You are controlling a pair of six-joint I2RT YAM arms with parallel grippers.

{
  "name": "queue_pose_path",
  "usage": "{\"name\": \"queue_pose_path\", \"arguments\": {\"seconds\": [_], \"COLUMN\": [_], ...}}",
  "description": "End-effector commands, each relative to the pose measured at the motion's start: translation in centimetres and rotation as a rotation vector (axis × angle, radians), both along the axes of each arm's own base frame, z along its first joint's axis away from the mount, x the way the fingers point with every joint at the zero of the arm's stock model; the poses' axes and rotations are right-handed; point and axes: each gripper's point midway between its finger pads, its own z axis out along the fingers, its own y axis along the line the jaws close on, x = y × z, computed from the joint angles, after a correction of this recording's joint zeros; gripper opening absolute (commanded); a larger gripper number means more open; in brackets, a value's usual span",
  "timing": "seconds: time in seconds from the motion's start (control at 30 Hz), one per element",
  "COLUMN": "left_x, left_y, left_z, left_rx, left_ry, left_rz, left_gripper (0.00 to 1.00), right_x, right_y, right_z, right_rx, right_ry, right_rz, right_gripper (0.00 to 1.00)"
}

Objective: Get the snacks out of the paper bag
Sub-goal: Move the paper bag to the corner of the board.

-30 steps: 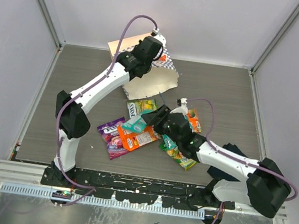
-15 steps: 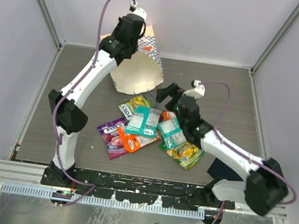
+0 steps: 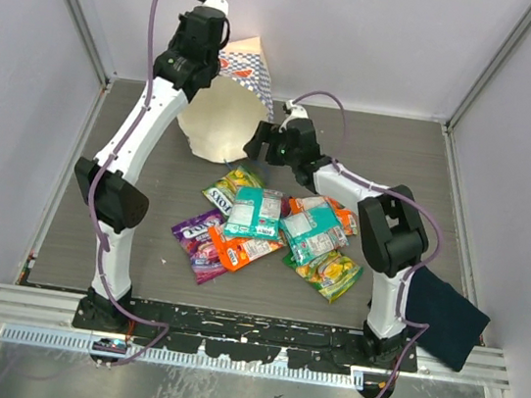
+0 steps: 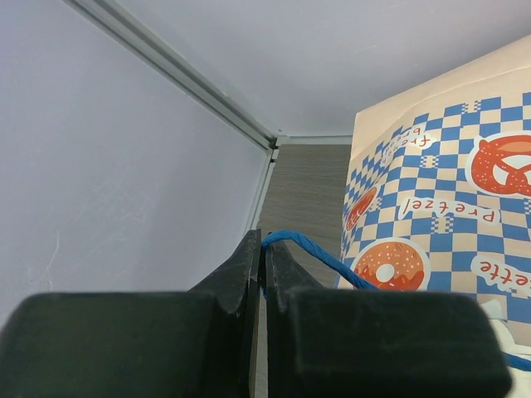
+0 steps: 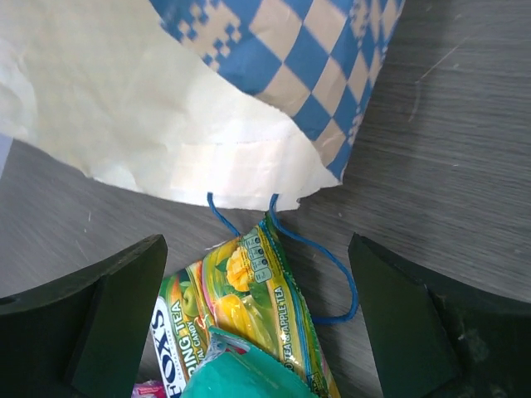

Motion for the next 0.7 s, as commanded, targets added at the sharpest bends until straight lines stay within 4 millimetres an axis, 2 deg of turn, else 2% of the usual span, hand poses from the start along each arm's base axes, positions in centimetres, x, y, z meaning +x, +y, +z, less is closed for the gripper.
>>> {"name": "queue_pose_path", "arguments": {"seconds": [0.0, 0.1, 0.17, 0.2, 0.23, 0.37, 0.47, 0.67], "left_x": [-0.7, -0.6, -0.7, -0.6, -0.7, -0.8, -1.0, -1.7], "left_y": [1.6, 1.8, 1.8, 1.7, 1.8, 1.8, 1.9, 1.7], "left_z": [4.1, 4.0, 4.2, 4.2, 4.2, 4.4, 4.9, 6.7], "left_rx": [-0.035, -0.04, -0.046, -0.047, -0.045, -0.039, -0.038, -0.054], "left_ry": [-0.112, -0.113, -0.118, -0.119, -0.117, -0.113, -0.122, -0.153], "left_rz": [0.036, 0.036, 0.032, 0.032, 0.032, 0.031, 0.031, -0.008], "left_gripper": [0.04, 0.04, 0.04, 0.04, 0.04, 0.04, 0.04, 0.06], "right_x": [0.6, 1.3, 1.9, 2.3, 2.7, 4.1, 5.3, 6.4], "right_y": [2.2, 2.9, 3.3, 3.5, 3.9, 4.9, 4.8, 3.7], "right_z": [2.7, 2.0, 2.1, 2.1, 2.7, 4.7, 6.4, 12.1], "right_rx": [0.027, 0.041, 0.073, 0.088, 0.109, 0.153, 0.17, 0.239], "right_ry": [-0.069, -0.053, -0.056, -0.054, -0.062, -0.084, -0.099, -0.136], "right_rz": [0.14, 0.137, 0.125, 0.12, 0.126, 0.126, 0.105, 0.071], "right_gripper": [0.97, 0.94, 0.85, 0.78, 0.65, 0.36, 0.13, 0.03]}}
